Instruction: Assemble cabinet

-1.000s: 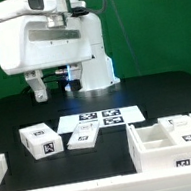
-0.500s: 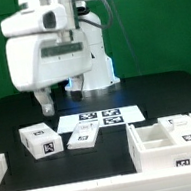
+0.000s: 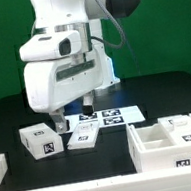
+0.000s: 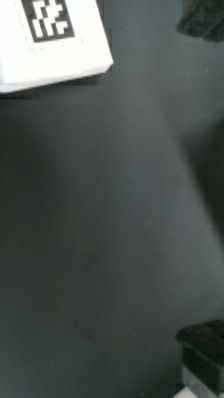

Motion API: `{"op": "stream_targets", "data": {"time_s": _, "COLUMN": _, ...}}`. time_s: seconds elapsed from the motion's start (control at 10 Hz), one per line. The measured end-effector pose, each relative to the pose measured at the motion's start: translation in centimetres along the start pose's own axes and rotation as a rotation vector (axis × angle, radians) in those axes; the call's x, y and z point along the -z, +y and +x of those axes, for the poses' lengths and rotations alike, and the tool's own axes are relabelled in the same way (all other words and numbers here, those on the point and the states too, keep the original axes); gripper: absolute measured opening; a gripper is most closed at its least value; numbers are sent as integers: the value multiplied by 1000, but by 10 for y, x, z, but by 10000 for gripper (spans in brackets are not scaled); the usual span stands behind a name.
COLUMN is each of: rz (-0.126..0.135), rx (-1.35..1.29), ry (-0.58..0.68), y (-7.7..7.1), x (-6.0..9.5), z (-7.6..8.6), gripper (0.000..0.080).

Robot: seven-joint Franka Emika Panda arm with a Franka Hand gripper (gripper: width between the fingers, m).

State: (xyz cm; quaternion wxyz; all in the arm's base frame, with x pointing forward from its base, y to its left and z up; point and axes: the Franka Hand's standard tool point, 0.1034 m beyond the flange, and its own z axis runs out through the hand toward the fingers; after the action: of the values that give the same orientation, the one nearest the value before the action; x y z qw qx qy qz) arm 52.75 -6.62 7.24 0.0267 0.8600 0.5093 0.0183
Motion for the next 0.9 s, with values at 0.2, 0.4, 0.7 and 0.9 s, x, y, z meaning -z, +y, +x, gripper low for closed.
{"op": "stream_targets", "data": {"time_s": 0.2, "rz": 4, "rx": 78, "ry": -15, "y": -10, "x": -5, "z": -3, "gripper": 797}}
{"op": "stream_targets", "data": {"time_s": 0.4, "rz": -8, "rx": 208, "ry": -25, "y": -39, "x": -17, "z": -4, "gripper": 797}}
{"op": "stream_targets", "data": {"time_s": 0.7, "rz": -8, "rx": 211, "ry": -33, "y": -45, "x": -20, "z": -6, "gripper": 797}}
{"op": "stream_targets", "data": {"time_s": 0.9, "rz": -2, "rx": 201, "ry": -36, "y": -46, "x": -20, "z": -7, "gripper": 797}}
